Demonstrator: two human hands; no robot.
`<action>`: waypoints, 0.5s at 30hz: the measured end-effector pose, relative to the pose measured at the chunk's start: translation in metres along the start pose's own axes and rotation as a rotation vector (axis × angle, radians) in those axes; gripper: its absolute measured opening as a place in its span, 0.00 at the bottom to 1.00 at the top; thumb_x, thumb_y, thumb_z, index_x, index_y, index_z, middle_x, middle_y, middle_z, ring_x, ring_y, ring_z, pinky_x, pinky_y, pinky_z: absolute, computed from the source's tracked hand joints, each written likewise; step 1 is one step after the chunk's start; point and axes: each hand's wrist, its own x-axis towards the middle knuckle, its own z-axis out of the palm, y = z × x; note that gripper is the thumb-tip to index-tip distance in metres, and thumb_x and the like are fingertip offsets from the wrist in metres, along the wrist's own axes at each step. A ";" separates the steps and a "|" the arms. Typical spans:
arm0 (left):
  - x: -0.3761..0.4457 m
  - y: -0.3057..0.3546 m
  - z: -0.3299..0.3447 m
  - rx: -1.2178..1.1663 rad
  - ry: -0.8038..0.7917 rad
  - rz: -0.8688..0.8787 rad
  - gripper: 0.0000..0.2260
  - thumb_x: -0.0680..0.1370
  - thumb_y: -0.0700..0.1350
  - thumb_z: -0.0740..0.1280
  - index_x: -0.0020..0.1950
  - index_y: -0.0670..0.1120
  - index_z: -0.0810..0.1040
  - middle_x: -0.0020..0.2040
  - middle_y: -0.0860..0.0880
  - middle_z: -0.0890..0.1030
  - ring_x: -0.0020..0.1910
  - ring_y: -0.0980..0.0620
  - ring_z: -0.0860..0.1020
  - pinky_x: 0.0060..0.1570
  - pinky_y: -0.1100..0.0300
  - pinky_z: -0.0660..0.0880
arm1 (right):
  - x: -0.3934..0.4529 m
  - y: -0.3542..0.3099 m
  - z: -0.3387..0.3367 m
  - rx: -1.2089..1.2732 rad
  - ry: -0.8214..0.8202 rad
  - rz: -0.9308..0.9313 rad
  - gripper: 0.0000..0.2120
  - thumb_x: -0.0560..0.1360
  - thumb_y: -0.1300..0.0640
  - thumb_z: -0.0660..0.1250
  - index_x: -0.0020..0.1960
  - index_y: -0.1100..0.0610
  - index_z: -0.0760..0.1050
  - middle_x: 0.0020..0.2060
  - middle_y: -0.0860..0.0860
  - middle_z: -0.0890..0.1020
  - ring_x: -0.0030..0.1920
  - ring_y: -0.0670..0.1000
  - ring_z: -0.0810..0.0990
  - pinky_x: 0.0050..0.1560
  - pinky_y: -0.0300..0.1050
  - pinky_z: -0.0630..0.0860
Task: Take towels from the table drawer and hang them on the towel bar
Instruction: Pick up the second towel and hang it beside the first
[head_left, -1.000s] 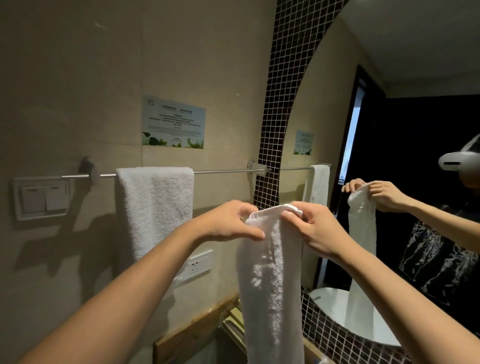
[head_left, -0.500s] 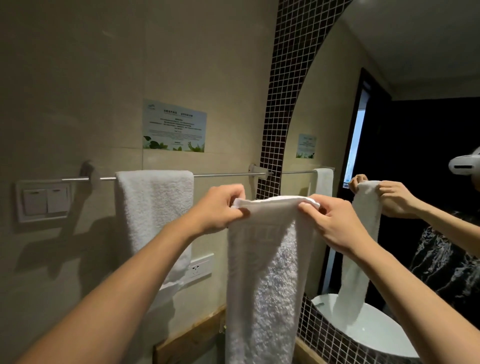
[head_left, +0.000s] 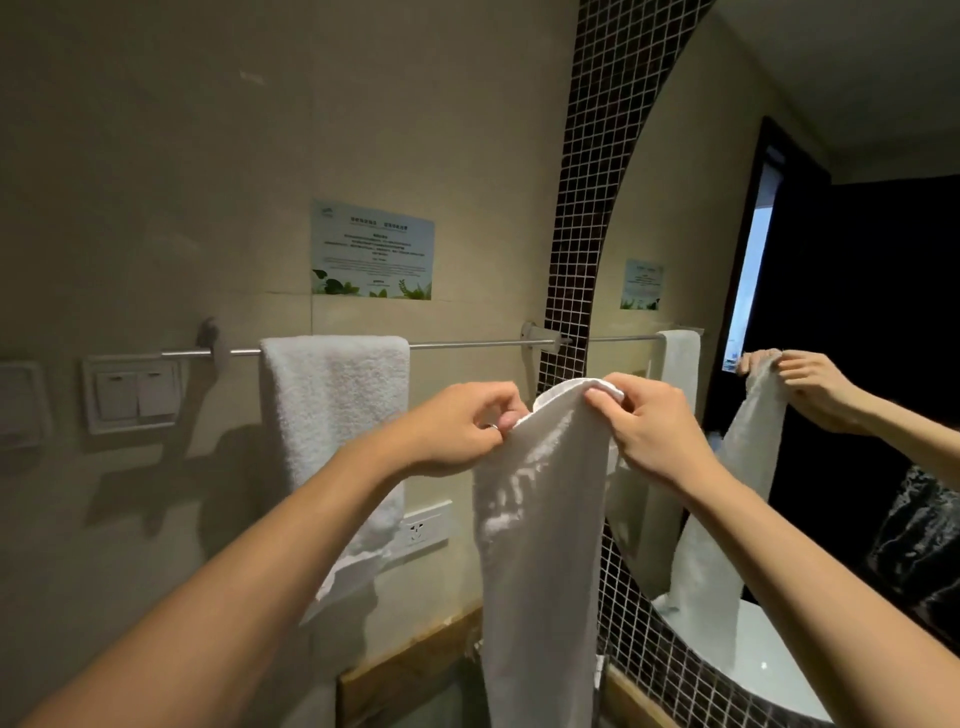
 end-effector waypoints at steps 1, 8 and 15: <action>0.000 -0.002 0.003 0.077 -0.033 -0.024 0.12 0.71 0.34 0.61 0.38 0.52 0.68 0.50 0.47 0.81 0.44 0.45 0.73 0.42 0.59 0.71 | 0.000 -0.002 0.002 0.010 0.000 -0.010 0.13 0.80 0.49 0.64 0.38 0.39 0.74 0.34 0.41 0.79 0.40 0.48 0.78 0.42 0.50 0.74; -0.007 -0.011 0.025 -0.222 -0.042 -0.043 0.18 0.73 0.38 0.72 0.61 0.50 0.77 0.58 0.54 0.80 0.59 0.56 0.78 0.59 0.61 0.75 | 0.005 -0.013 0.000 0.080 0.008 -0.049 0.18 0.74 0.39 0.60 0.42 0.50 0.80 0.34 0.47 0.82 0.39 0.52 0.80 0.43 0.57 0.78; -0.007 -0.010 0.029 0.198 -0.103 -0.139 0.11 0.71 0.51 0.72 0.47 0.46 0.79 0.46 0.48 0.83 0.47 0.48 0.80 0.50 0.48 0.78 | 0.008 0.002 0.003 0.058 0.024 0.000 0.12 0.78 0.44 0.62 0.41 0.47 0.80 0.35 0.45 0.83 0.40 0.49 0.80 0.43 0.56 0.79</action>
